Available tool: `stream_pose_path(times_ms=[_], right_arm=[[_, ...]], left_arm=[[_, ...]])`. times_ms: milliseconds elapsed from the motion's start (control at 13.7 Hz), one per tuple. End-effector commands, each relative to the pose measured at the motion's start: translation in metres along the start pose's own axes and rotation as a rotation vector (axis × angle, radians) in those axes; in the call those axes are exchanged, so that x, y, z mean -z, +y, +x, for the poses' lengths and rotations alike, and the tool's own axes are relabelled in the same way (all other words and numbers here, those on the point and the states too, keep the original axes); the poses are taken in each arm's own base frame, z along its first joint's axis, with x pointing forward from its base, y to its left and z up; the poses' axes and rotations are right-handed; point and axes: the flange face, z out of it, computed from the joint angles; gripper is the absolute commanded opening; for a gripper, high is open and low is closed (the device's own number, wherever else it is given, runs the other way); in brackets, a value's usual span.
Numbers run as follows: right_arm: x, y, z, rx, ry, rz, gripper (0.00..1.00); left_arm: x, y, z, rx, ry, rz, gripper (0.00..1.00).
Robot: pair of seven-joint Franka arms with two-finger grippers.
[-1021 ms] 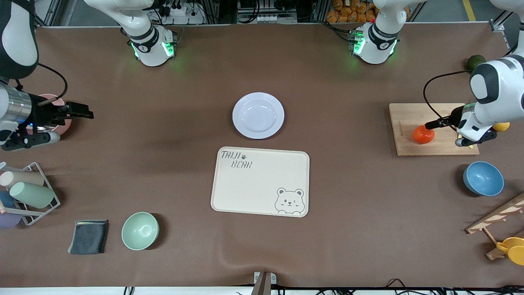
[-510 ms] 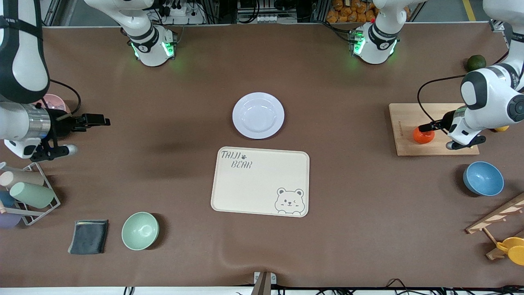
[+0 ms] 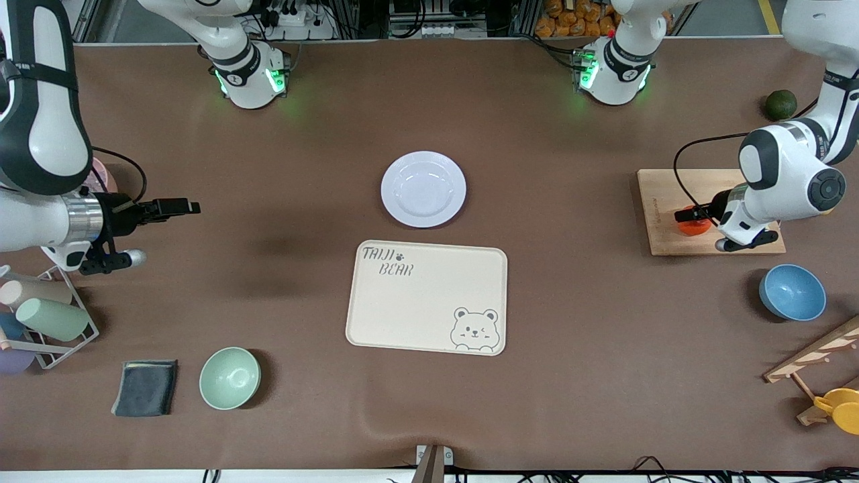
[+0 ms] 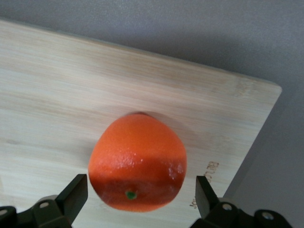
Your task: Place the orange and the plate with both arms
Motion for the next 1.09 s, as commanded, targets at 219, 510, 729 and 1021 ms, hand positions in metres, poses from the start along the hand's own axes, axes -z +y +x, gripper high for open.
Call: stream_pose_path(times_ms=[219, 510, 729, 1021], right_arm=[[-0.022, -0.001, 0.018, -0.024, -0.013, 0.126, 1.0], [-0.036, -0.008, 0.032, -0.023, -0.004, 0.175, 1.0], [-0.053, -0.014, 0.043, -0.065, -0.028, 0.24, 1.0], [-0.057, -0.019, 0.044, -0.063, -0.035, 0.254, 1.0]], left_arm=[[-0.003, 0.003, 0.017, -0.019, 0.01, 0.013, 1.0], [-0.006, 0.003, 0.023, -0.023, 0.009, 0.017, 1.0], [-0.008, 0.003, 0.025, -0.023, 0.007, 0.017, 1.0], [-0.009, 0.003, 0.023, -0.023, -0.001, 0.016, 0.57]])
